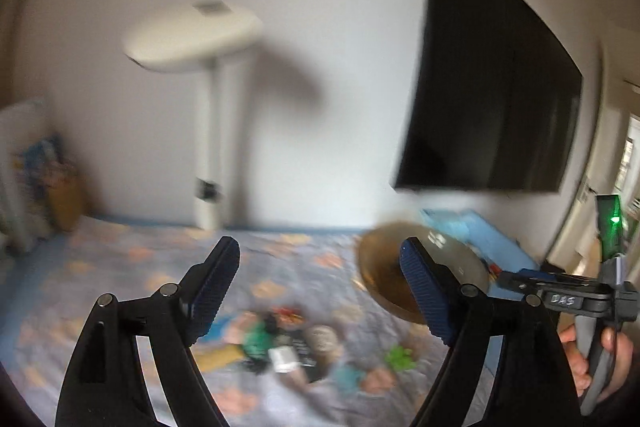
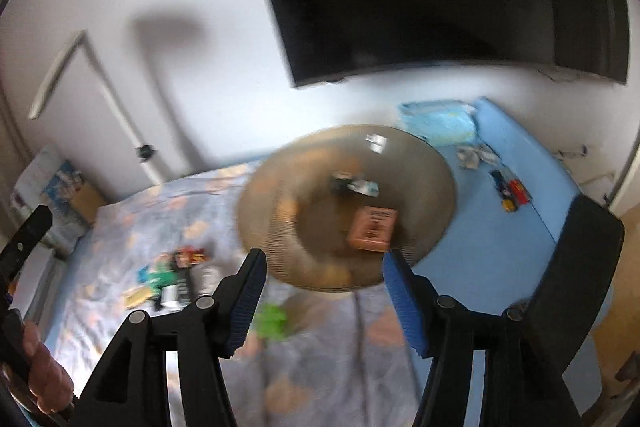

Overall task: Organize rigid objects
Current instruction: 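Carry both items to the brown bowl and open both grippers to drop them, then grasp the clear plastic cup with left gripper while right grasps green frog toy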

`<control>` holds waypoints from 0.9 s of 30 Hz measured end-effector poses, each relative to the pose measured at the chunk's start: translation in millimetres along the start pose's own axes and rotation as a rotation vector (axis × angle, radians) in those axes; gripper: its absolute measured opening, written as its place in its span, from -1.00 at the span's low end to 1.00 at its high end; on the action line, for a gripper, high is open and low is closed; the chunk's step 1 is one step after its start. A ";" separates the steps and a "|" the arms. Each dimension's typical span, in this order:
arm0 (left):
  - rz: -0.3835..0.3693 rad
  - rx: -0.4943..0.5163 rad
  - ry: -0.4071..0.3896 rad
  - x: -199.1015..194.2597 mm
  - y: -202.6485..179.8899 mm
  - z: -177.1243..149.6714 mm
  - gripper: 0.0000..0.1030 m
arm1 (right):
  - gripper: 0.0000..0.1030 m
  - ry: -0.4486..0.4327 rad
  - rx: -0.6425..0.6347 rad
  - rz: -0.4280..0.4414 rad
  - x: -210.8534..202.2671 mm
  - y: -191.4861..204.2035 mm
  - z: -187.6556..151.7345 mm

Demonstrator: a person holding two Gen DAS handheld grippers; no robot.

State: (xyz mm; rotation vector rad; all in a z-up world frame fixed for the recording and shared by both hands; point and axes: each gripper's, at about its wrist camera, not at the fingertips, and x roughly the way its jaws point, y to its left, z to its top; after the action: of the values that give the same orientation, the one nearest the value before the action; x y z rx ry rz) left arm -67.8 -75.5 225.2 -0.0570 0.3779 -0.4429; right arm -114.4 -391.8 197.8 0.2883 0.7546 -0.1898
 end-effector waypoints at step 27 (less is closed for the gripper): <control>0.177 -0.577 0.436 91.7 219.2 -134.9 0.19 | 0.71 0.250 -0.023 0.004 92.0 59.7 -78.1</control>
State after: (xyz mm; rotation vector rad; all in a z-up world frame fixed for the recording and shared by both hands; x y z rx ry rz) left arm 48.4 86.9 38.6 -0.4893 0.9249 -0.1551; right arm -82.9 -316.2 90.9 0.2946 1.0027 -0.1428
